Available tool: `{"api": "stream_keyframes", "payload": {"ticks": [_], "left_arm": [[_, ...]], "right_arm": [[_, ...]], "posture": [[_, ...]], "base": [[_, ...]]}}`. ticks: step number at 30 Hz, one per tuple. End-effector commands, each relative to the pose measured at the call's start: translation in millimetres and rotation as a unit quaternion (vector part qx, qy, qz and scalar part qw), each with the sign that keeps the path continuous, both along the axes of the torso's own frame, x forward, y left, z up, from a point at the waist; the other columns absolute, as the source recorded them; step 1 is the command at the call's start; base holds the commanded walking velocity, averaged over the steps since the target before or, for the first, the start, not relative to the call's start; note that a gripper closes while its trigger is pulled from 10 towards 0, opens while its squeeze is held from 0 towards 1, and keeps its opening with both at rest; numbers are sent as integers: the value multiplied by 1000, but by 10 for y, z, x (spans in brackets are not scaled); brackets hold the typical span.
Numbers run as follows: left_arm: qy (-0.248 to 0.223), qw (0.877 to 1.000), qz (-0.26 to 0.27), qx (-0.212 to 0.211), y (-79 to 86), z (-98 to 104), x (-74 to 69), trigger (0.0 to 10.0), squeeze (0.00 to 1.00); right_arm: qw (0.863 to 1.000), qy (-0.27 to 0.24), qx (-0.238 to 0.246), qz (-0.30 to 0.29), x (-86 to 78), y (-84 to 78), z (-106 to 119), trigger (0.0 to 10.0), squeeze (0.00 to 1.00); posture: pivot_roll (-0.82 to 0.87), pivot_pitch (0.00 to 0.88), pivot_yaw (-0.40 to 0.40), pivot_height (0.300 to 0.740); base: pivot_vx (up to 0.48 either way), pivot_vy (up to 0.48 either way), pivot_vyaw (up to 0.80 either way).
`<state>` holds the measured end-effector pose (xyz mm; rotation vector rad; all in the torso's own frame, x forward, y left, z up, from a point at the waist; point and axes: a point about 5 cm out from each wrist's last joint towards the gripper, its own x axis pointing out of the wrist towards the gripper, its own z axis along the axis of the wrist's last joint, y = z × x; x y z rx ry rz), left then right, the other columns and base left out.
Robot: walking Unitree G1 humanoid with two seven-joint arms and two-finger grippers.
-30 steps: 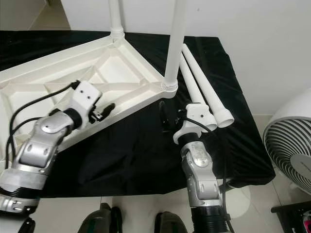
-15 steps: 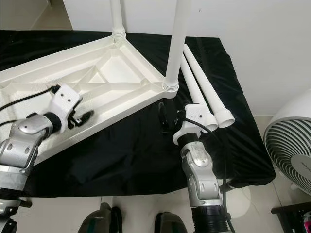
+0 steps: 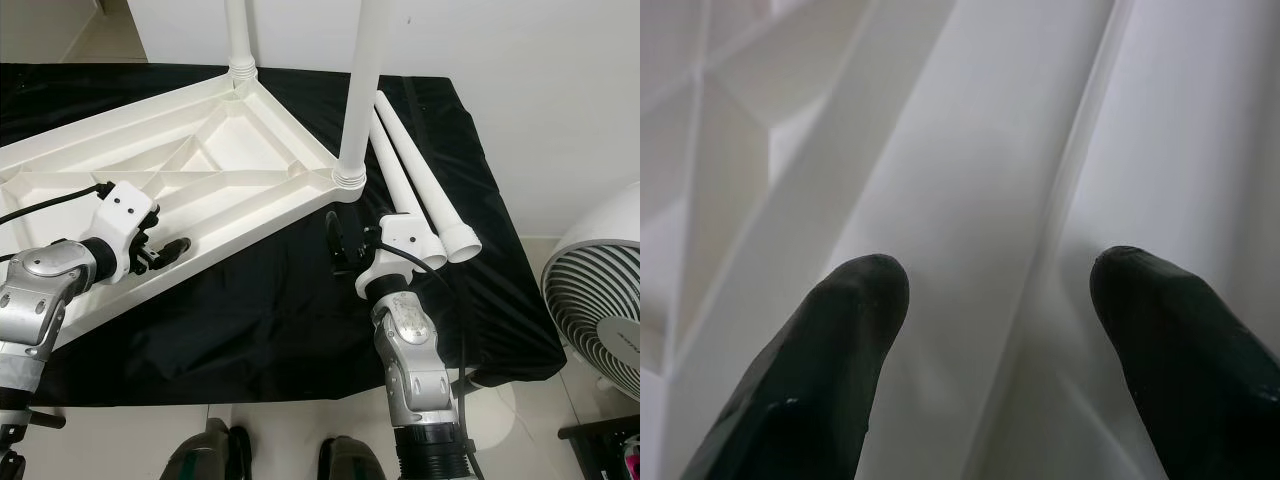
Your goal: Building children table
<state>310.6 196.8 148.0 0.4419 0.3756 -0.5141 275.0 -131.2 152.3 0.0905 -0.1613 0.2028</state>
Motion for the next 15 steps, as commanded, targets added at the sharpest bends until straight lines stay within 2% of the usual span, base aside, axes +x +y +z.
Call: {"api": "stream_keyframes", "payload": {"ticks": [1,10,11,12,15], "left_arm": [[1,1000,26,16,30,-28,25,10000,0],[21,997,76,13,72,-105,139,10000,0],[23,997,77,12,60,-112,153,3882,0],[22,997,76,8,44,-116,163,0,0],[22,997,73,4,27,-117,167,0,0]], "right_arm": [[1000,8,4,-2,10,-4,-20,10000,0],[1000,6,7,0,18,12,-4,10000,0],[1000,5,8,0,18,9,3,10000,0],[1000,4,8,-1,18,6,6,10000,0],[1000,4,8,-2,16,3,7,10000,0]], "posture": [[-39,90,12,740],[-46,91,16,740],[-48,91,17,740],[-51,91,19,740],[-51,91,19,740]], "base": [[0,0,0],[0,0,0],[0,0,0],[0,0,0],[0,0,0]]}}
